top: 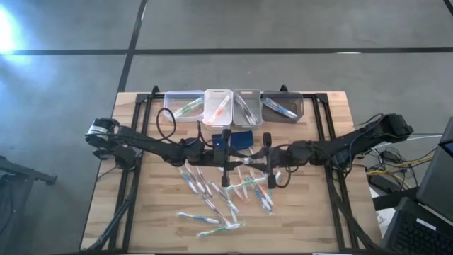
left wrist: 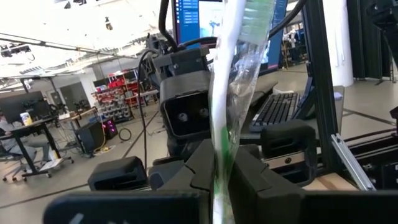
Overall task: Pick & Place Toothbrushes
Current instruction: Put the green toothbrush into the transparent bin
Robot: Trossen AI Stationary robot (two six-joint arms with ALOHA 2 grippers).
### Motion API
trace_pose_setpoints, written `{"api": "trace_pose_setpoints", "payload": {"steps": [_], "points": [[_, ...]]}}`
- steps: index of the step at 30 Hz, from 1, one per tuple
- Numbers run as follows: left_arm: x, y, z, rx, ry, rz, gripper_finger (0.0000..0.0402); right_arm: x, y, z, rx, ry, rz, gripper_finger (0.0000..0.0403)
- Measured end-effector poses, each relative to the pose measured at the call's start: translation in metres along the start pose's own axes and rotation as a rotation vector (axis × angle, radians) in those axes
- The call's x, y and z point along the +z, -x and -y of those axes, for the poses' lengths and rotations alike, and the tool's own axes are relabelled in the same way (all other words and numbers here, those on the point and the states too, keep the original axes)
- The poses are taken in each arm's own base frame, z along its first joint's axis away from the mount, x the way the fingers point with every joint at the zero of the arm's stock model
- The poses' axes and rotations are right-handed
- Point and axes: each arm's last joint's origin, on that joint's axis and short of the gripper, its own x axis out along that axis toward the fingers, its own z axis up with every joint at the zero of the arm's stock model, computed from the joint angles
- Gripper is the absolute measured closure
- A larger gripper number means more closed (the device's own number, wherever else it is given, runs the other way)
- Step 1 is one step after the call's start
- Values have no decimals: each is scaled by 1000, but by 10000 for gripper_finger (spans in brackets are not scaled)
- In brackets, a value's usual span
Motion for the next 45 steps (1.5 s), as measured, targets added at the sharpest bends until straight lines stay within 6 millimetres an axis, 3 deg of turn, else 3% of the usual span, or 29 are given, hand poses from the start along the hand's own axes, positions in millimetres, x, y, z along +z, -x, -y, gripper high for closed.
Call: {"api": "trace_pose_setpoints", "payload": {"steps": [7, 12, 17, 25, 36, 45], "points": [[-2, 0, 0, 0, -2, -19, 374, -2, 2, 0, 0, -7, -40, 238], [-4, 0, 1, -7, -4, -45, 374, 5, 15, 3, 0, -3, -77, 197], [-6, 0, 1, -13, -5, -65, 374, 13, 37, 7, -8, -99, -127, 179], [-15, 2, 4, -32, 9, -166, 374, -8, 60, 11, -38, -177, -300, 155], [-30, 6, 5, 18, 18, -352, 375, -14, 67, 13, -42, -189, -312, 122], [-20, 21, -10, 190, 16, -470, 375, -14, 67, 13, -41, -190, -308, 93]]}}
